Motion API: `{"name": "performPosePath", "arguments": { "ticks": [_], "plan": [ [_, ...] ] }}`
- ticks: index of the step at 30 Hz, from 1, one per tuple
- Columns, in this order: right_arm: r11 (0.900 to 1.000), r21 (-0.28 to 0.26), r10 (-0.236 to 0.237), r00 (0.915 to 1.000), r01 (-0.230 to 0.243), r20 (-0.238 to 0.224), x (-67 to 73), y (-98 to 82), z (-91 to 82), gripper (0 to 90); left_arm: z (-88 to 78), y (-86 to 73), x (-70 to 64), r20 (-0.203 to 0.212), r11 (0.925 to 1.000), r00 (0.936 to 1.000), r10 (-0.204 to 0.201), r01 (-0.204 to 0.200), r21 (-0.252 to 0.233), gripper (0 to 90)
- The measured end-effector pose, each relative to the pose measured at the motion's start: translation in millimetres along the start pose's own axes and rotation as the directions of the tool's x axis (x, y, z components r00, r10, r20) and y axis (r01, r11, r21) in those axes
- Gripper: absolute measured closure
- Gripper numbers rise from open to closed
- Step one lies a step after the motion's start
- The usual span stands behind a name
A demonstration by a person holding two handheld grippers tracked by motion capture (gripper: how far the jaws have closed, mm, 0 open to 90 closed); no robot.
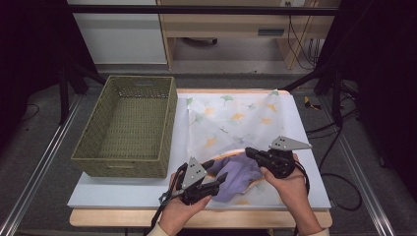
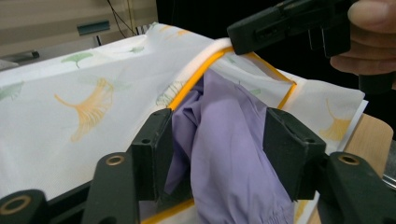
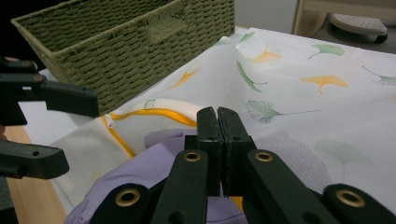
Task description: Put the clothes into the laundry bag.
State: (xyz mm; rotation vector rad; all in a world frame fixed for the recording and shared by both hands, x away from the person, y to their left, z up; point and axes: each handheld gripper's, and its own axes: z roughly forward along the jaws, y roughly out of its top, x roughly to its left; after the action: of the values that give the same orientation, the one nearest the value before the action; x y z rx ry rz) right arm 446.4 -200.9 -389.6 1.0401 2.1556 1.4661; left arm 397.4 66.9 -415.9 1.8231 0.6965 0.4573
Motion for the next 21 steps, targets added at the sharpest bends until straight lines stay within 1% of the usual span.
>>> {"name": "performPosePath", "arguments": {
  "ticks": [3,5,9,14,16,18,19,21],
  "plan": [
    [1.0,-0.003,0.006,0.9999,-0.006,-0.014,1.9,-0.9,-0.8,89.1,-0.5,-1.6,-2.1,0.005,0.9999,1.0,0.0,0.0,0.01,46.0],
    [1.0,-0.004,-0.001,0.9999,0.001,-0.016,3.3,-1.2,0.2,89.1,-0.8,-2.1,-2.4,0.001,0.9999,1.0,-0.002,0.002,0.013,47.9],
    [1.0,0.0,-0.002,0.9999,0.002,-0.017,4.8,-2.0,1.3,89.1,-1.5,-4.1,-2.7,-0.001,0.9997,1.0,-0.007,0.008,0.023,49.9],
    [1.0,0.012,-0.006,0.9998,0.006,-0.019,5.3,-3.9,3.7,89.1,-1.6,-5.3,-4.2,0.011,0.9994,0.9999,-0.009,0.009,0.033,54.7],
    [1.0,0.014,-0.003,0.9998,0.003,-0.019,5.4,-4.1,3.9,89.1,-1.5,-5.8,-3.9,0.009,0.9993,0.9999,-0.011,0.011,0.037,56.1],
    [1.0,0.015,-0.006,0.9998,0.006,-0.018,5.1,-4.8,4.5,89.1,-1.4,-6.5,-3.0,0.003,0.9988,0.9997,-0.022,0.022,0.043,56.6],
    [1.0,0.018,-0.004,0.9998,0.004,-0.02,5.3,-4.9,4.4,89.1,-1.4,-7.1,-2.4,0.005,0.9985,0.9995,-0.03,0.03,0.046,58.6],
    [1.0,0.021,-0.006,0.9998,0.007,-0.02,5.4,-5.2,4.5,89.1,-1.3,-8.1,-1.9,0.007,0.9976,0.9994,-0.033,0.033,0.061,62.0]
  ]
}}
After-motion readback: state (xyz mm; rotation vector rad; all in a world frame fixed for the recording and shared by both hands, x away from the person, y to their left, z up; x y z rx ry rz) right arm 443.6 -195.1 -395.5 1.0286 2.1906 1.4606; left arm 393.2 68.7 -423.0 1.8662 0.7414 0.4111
